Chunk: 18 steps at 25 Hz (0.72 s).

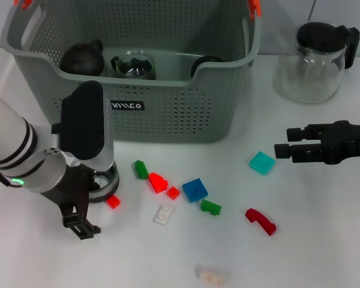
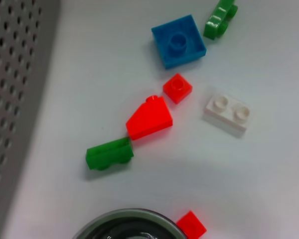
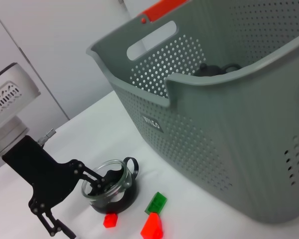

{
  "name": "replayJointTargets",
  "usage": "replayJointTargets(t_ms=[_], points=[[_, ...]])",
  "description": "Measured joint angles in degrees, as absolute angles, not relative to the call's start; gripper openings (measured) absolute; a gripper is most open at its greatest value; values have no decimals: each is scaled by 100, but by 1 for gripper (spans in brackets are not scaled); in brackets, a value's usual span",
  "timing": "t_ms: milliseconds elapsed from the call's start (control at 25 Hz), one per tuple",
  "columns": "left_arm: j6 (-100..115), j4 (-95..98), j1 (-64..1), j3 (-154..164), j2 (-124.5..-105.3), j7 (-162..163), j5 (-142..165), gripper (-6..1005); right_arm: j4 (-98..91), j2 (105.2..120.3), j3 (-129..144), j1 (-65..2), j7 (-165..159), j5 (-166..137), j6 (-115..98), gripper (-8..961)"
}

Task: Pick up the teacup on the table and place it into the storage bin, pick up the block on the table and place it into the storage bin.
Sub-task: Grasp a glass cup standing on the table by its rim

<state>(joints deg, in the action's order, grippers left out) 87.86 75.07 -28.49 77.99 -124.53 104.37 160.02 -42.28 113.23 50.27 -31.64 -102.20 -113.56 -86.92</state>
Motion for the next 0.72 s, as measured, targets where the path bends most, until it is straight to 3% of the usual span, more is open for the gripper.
replayJointTargets(t_ms=[360,600,640,720], points=[[8790,7359,-2992,7787,-12438,10603,16018,871,-4228,11320,4969,-3162,-10167,-11356,-8683,750],[8807,7312,-3082,7777,-12432,10698,16028,674,-4227,11320,4928,-3155,-10140,-11356,-8683,750],[8807,7290,-3114,7778,-12428,10733,16039,436,-4228,11320,4920,-3155,-10135,-11356,-8683,750],[8807,7285,-3122,7779,-12428,10743,16045,405,-4227,11320,4914,-3152,-10130,-11355,-8683,750]])
